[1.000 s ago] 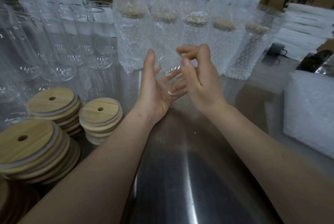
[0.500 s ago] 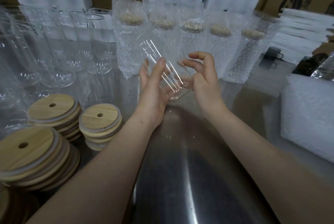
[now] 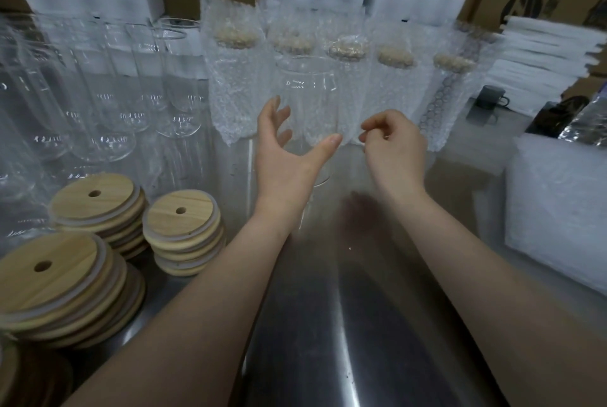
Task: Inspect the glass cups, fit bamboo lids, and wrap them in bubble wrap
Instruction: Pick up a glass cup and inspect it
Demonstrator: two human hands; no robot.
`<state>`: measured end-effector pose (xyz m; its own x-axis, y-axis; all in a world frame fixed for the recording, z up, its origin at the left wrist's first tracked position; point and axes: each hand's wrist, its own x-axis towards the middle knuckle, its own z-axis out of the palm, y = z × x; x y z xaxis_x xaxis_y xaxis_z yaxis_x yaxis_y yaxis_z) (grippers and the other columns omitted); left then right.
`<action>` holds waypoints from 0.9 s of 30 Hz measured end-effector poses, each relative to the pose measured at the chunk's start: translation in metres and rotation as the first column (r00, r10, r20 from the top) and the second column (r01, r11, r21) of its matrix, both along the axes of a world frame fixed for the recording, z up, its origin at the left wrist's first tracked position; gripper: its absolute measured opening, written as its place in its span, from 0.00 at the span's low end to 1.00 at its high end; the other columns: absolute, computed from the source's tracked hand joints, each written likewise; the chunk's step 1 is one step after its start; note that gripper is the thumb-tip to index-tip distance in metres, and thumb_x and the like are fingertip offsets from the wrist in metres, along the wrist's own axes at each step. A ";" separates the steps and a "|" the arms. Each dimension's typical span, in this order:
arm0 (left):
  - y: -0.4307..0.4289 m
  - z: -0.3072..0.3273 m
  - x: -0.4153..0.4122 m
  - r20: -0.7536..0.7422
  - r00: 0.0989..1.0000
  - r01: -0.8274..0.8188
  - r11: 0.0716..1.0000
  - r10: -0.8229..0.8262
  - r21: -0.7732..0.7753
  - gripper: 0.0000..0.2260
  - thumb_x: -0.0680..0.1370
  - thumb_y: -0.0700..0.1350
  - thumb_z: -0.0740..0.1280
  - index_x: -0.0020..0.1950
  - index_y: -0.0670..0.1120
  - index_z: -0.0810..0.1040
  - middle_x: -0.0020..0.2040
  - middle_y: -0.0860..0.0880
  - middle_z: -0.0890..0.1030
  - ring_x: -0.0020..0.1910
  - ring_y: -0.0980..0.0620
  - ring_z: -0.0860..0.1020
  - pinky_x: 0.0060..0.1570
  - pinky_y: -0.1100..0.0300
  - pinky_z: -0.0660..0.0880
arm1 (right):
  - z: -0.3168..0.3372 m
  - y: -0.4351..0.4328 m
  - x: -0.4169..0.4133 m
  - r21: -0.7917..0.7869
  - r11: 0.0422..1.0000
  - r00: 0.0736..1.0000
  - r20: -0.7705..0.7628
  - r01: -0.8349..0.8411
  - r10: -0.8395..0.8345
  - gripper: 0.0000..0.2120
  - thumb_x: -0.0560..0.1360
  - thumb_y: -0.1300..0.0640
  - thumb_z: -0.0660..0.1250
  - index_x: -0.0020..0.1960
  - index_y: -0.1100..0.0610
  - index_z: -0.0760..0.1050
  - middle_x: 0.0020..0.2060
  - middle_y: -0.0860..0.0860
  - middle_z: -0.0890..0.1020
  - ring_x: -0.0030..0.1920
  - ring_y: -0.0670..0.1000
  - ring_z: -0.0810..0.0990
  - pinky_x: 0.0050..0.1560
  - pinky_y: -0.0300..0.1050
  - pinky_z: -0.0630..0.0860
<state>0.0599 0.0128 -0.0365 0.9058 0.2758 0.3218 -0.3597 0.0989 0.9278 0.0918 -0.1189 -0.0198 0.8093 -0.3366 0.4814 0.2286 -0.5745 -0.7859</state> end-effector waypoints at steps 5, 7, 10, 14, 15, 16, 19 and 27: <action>0.002 0.000 -0.001 -0.011 0.999 -0.034 0.997 0.035 0.069 0.39 0.69 0.46 0.79 0.74 0.52 0.62 0.66 0.57 0.70 0.65 0.57 0.70 0.64 0.61 0.68 | 0.025 -0.031 0.000 -0.136 0.954 0.964 0.069 0.265 -0.258 0.13 0.74 0.62 0.58 0.50 0.54 0.79 0.47 0.51 0.82 0.52 0.56 0.79 0.51 0.45 0.71; 0.002 -0.001 -0.001 -0.013 0.999 -0.038 0.996 0.040 0.087 0.39 0.69 0.46 0.79 0.73 0.53 0.62 0.65 0.57 0.69 0.65 0.56 0.70 0.62 0.62 0.67 | 0.033 -0.047 0.000 -0.231 0.895 0.924 0.077 0.382 -0.374 0.14 0.74 0.61 0.59 0.54 0.55 0.79 0.54 0.55 0.81 0.57 0.59 0.77 0.61 0.52 0.71; 0.001 0.000 -0.002 -0.015 0.999 -0.049 0.993 0.051 0.108 0.39 0.68 0.45 0.80 0.72 0.53 0.61 0.66 0.55 0.69 0.66 0.55 0.70 0.64 0.60 0.68 | 0.036 -0.069 -0.001 -0.321 0.779 0.829 0.036 0.539 -0.559 0.16 0.74 0.58 0.60 0.61 0.56 0.76 0.63 0.59 0.74 0.65 0.62 0.70 0.65 0.55 0.61; 0.001 0.000 -0.002 -0.015 0.998 -0.052 0.990 0.055 0.130 0.39 0.69 0.45 0.79 0.73 0.52 0.61 0.67 0.53 0.68 0.67 0.53 0.69 0.69 0.55 0.68 | 0.031 -0.097 0.000 -0.340 0.702 0.721 -0.091 0.625 -0.687 0.20 0.73 0.58 0.61 0.65 0.59 0.70 0.69 0.62 0.66 0.70 0.63 0.64 0.67 0.60 0.57; 0.001 0.000 -0.002 -0.014 0.999 -0.050 0.990 0.052 0.130 0.39 0.69 0.45 0.79 0.73 0.52 0.60 0.67 0.53 0.68 0.67 0.53 0.69 0.69 0.55 0.68 | 0.031 -0.103 0.000 -0.343 0.694 0.695 -0.141 0.634 -0.705 0.21 0.74 0.57 0.61 0.66 0.59 0.68 0.70 0.62 0.65 0.71 0.63 0.63 0.68 0.61 0.57; 0.002 0.000 -0.002 -0.014 0.999 -0.046 0.990 0.048 0.130 0.39 0.69 0.45 0.79 0.73 0.52 0.60 0.67 0.53 0.68 0.68 0.53 0.68 0.69 0.54 0.68 | 0.030 -0.108 0.000 -0.347 0.689 0.671 -0.191 0.636 -0.716 0.22 0.74 0.57 0.61 0.67 0.59 0.67 0.70 0.62 0.64 0.71 0.64 0.62 0.69 0.61 0.56; 0.001 -0.002 -0.001 -0.015 0.999 -0.041 0.990 0.044 0.138 0.39 0.70 0.46 0.78 0.73 0.53 0.59 0.68 0.53 0.67 0.69 0.53 0.67 0.69 0.54 0.67 | 0.022 -0.117 -0.001 -0.372 0.691 0.647 -0.256 0.620 -0.718 0.24 0.74 0.56 0.61 0.68 0.60 0.67 0.70 0.64 0.64 0.70 0.65 0.63 0.70 0.61 0.55; -0.001 -0.007 0.004 0.004 0.998 -0.057 0.978 0.058 0.201 0.43 0.71 0.48 0.77 0.77 0.53 0.54 0.73 0.50 0.64 0.72 0.55 0.64 0.71 0.51 0.65 | 0.031 -0.080 -0.006 -0.366 0.730 0.787 0.008 0.577 -0.617 0.18 0.74 0.60 0.60 0.63 0.60 0.73 0.64 0.62 0.72 0.65 0.64 0.70 0.66 0.56 0.60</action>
<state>0.0644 0.0123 -0.0432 0.8910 0.2574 0.3740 -0.3573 -0.1106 0.9274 0.0856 -0.1988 0.0117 0.5481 -0.6048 0.5778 -0.3245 -0.7904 -0.5196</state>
